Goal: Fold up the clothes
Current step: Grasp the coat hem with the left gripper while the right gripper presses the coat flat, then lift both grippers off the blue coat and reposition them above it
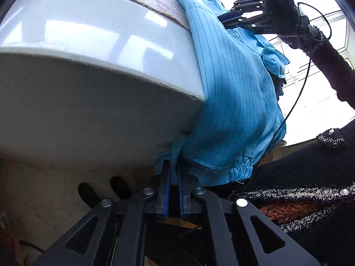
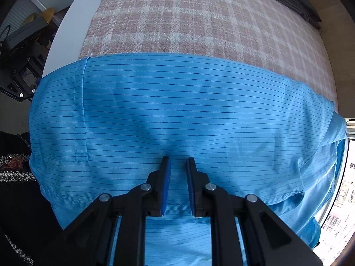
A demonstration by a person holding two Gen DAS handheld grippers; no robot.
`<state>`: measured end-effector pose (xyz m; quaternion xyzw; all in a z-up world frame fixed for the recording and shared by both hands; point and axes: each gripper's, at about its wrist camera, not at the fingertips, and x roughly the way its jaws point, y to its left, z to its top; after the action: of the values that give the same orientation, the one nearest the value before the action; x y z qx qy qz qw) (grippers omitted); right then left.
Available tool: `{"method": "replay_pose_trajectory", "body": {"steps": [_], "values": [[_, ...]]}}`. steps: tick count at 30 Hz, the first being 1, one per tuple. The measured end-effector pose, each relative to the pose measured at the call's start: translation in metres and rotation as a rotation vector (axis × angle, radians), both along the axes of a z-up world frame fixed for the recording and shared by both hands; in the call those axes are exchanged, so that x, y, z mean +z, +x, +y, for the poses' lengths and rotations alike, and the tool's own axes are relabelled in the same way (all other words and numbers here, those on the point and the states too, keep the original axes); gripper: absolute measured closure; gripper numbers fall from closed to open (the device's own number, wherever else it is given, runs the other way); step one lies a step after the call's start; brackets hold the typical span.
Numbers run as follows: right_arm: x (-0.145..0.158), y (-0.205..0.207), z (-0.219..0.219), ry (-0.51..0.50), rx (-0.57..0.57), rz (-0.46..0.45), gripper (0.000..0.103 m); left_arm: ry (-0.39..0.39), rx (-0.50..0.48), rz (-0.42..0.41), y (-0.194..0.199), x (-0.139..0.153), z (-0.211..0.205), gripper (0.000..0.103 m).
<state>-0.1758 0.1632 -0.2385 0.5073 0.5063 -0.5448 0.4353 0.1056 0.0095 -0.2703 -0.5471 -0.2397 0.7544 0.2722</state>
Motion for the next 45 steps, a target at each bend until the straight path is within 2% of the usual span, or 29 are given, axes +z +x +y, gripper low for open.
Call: {"method": "replay_pose_trajectory", "body": {"steps": [2, 4, 8, 9, 11, 13, 16, 17, 18, 19, 20, 23, 26, 28, 30, 31, 33, 34, 37, 38, 41, 43, 45], "values": [[0.001, 0.002, -0.003, -0.002, -0.003, -0.001, 0.088, 0.029, -0.008, 0.014, 0.002, -0.002, 0.002, 0.102], [0.001, 0.004, -0.006, -0.001, -0.001, -0.003, 0.088, 0.022, 0.006, 0.011, 0.009, 0.001, -0.002, 0.103], [0.002, 0.008, -0.013, 0.003, 0.017, 0.000, 0.088, 0.028, 0.068, -0.016, 0.041, 0.024, -0.014, 0.103], [0.002, 0.009, -0.015, 0.003, 0.022, 0.000, 0.088, 0.043, 0.095, -0.021, 0.053, 0.034, -0.019, 0.103], [0.003, 0.011, -0.019, 0.002, 0.030, 0.000, 0.088, 0.132, 0.167, -0.040, 0.072, 0.051, -0.026, 0.103], [0.004, 0.012, -0.022, -0.001, 0.024, -0.009, 0.088, 0.175, 0.213, -0.082, 0.085, 0.059, -0.028, 0.103], [0.005, 0.014, -0.027, -0.005, 0.021, -0.017, 0.088, 0.054, 0.192, -0.199, 0.085, 0.045, 0.001, 0.103], [0.006, 0.015, -0.029, -0.005, 0.020, -0.018, 0.088, -0.015, 0.167, -0.209, 0.086, 0.039, 0.000, 0.103], [0.006, 0.016, -0.031, -0.006, 0.019, -0.019, 0.088, -0.070, 0.149, -0.199, 0.085, 0.037, 0.000, 0.103], [0.007, 0.017, -0.034, -0.006, 0.017, -0.019, 0.088, -0.090, 0.134, -0.178, 0.079, 0.038, 0.001, 0.103], [0.007, 0.018, -0.036, -0.005, 0.015, -0.018, 0.088, -0.083, 0.123, -0.145, 0.073, 0.040, -0.004, 0.103], [0.008, 0.023, -0.042, -0.005, 0.018, -0.008, 0.088, -0.092, 0.086, -0.049, 0.046, 0.048, -0.006, 0.086], [0.010, 0.027, -0.048, -0.010, 0.011, 0.014, 0.086, -0.114, 0.040, -0.002, 0.021, 0.055, 0.002, 0.086], [0.012, 0.029, -0.051, -0.019, -0.002, 0.049, 0.071, -0.142, 0.015, 0.019, 0.013, 0.063, 0.006, 0.086], [0.014, 0.030, -0.053, -0.034, -0.021, 0.074, 0.063, -0.166, -0.011, 0.058, 0.006, 0.080, 0.015, 0.086], [0.015, 0.030, -0.054, -0.043, -0.035, 0.086, 0.062, -0.193, -0.027, 0.084, 0.000, 0.088, 0.020, 0.086], [0.024, 0.031, -0.055, -0.091, -0.098, 0.149, 0.063, -0.212, -0.072, 0.132, -0.016, 0.103, 0.039, 0.086], [0.032, 0.032, -0.055, -0.144, -0.143, 0.150, 0.063, -0.210, -0.088, 0.136, -0.024, 0.104, 0.043, 0.086], [0.054, 0.032, -0.059, -0.290, -0.255, 0.077, 0.063, -0.245, -0.138, 0.124, -0.048, 0.095, 0.059, 0.086], [0.055, 0.036, -0.060, -0.311, -0.285, 0.067, 0.063, -0.270, -0.158, 0.110, -0.056, 0.089, 0.067, 0.086], [0.050, 0.045, -0.062, -0.334, -0.352, 0.037, 0.063, -0.265, -0.203, 0.090, -0.066, 0.082, 0.072, 0.087], [0.046, 0.029, -0.037, -0.353, -0.408, 0.039, 0.063, -0.279, -0.230, 0.069, -0.070, 0.084, 0.070, 0.087], [0.068, 0.025, 0.000, -0.412, -0.538, 0.055, 0.063, -0.297, -0.281, 0.077, -0.070, 0.095, 0.076, 0.087]]}}
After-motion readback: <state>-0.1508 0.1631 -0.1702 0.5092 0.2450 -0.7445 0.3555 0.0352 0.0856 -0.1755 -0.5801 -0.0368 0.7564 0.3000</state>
